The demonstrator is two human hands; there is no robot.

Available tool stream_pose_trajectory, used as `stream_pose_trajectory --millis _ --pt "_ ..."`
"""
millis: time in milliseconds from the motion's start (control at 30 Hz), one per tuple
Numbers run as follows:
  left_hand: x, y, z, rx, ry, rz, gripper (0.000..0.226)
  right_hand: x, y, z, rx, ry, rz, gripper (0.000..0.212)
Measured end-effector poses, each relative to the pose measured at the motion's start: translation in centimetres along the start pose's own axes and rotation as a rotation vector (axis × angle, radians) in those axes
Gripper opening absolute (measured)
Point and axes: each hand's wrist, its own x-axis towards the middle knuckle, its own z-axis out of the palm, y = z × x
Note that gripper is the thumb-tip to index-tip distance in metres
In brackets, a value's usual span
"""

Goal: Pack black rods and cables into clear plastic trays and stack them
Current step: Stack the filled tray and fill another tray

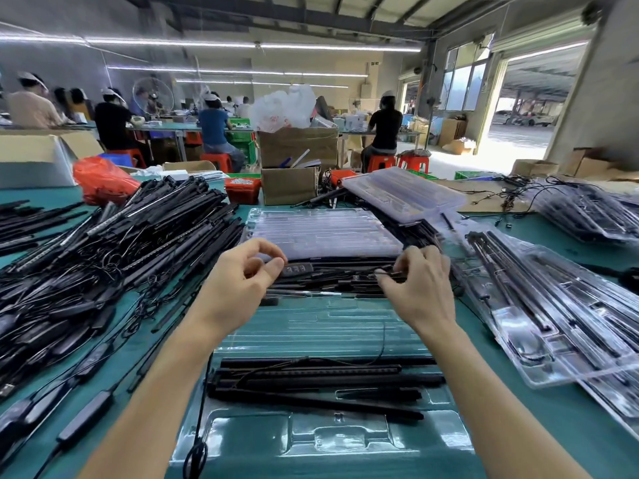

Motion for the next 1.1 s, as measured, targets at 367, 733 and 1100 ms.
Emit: stream_pose_trajectory --millis 367,733,1100 --pt "-1.6 -1.0 1.3 0.06 -0.447 0.009 0.021 0.1 3.0 0.7 0.958 -0.104 0.405 0.017" --pt "-4.8 -1.0 4.1 0.015 -0.874 -0.218 0.012 -0.6 4.3 0.0 1.481 -0.026 0.678 0.021" --pt "-5.7 -0.4 4.6 0.235 -1.017 -0.269 0.01 -1.2 3.9 0.2 1.243 -0.135 0.479 0.009"
